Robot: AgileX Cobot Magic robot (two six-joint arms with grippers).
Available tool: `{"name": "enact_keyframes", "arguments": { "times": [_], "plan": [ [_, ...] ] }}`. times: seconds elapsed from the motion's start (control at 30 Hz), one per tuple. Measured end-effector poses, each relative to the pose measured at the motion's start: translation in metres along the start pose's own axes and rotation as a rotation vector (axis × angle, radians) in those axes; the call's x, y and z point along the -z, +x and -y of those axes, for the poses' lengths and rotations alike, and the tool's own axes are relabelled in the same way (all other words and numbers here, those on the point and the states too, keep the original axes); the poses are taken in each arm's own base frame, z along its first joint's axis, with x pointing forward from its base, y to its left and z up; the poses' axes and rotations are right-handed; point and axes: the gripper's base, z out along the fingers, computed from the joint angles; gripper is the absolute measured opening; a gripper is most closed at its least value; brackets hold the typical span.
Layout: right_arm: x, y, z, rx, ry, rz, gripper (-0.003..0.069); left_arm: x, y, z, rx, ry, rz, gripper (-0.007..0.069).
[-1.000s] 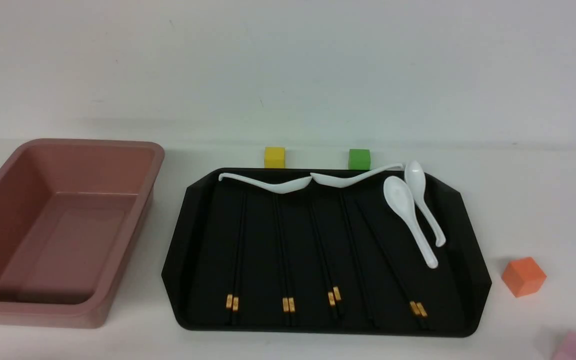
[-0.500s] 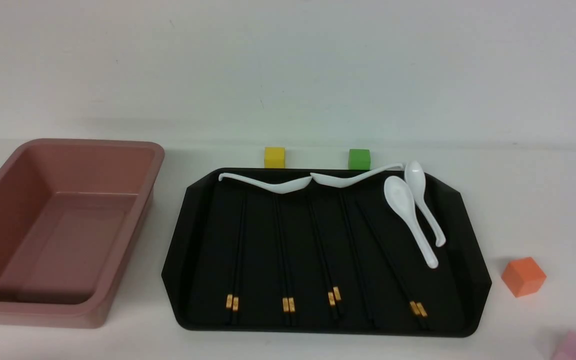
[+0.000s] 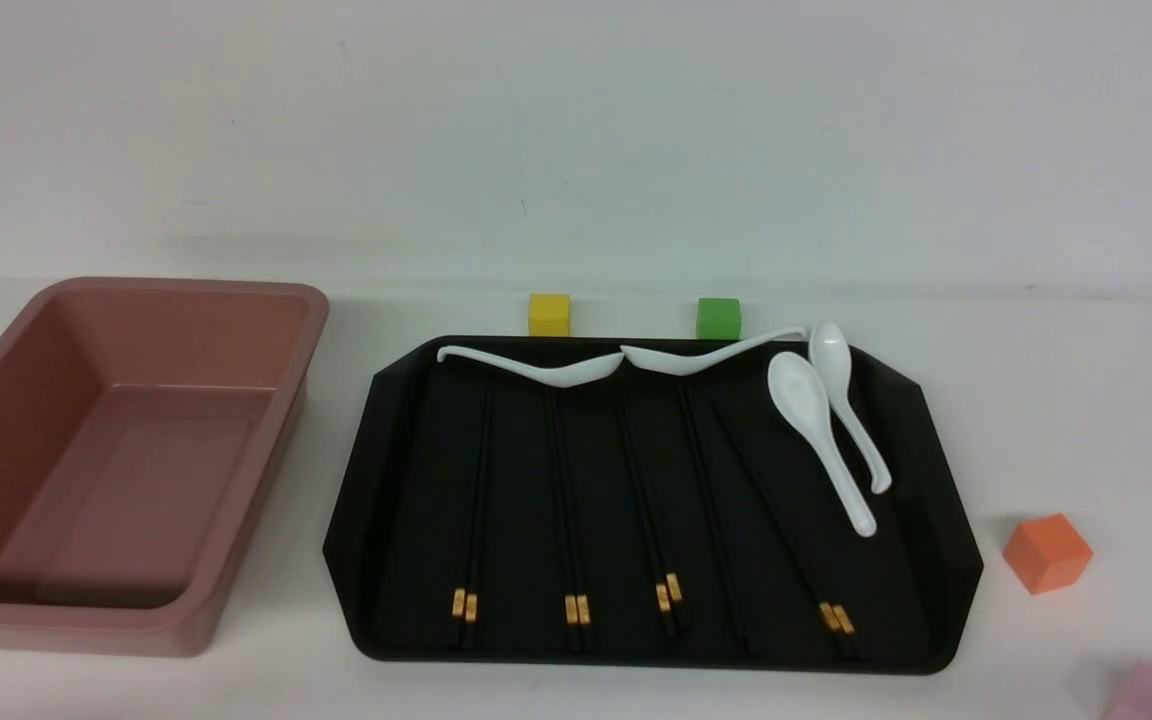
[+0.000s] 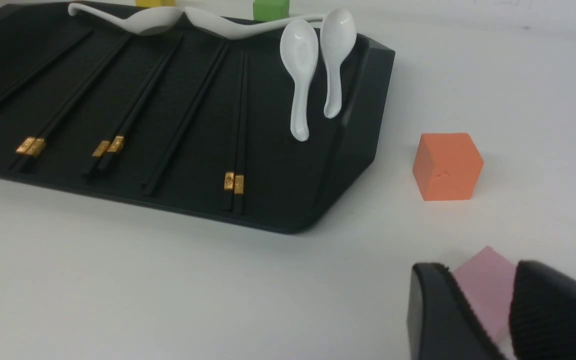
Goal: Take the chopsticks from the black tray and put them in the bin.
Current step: Use the left arm to grab a pair of chopsticks
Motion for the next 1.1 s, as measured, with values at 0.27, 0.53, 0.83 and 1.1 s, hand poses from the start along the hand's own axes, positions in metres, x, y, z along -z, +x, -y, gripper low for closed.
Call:
{"name": "enact_keyframes", "arguments": {
  "times": [0.27, 0.53, 0.83, 1.1],
  "plan": [
    [0.000, 0.000, 0.000, 0.000, 0.000, 0.000, 0.0240, 0.000, 0.000, 0.001, 0.052, 0.014, -0.002, 0.0239],
    [0.000, 0.000, 0.000, 0.000, 0.000, 0.000, 0.0240, 0.002, -0.001, 0.017, 0.758, 0.177, -0.061, 0.0239],
    [0.000, 0.000, 0.000, -0.001, 0.000, 0.000, 0.0240, 0.003, -0.012, 0.021, 1.103, 0.279, -0.011, 0.0231],
    [0.000, 0.000, 0.000, -0.001, 0.000, 0.000, 0.0240, 0.025, -0.070, 0.020, 0.985, 0.348, 0.375, 0.0017]
  ]
}}
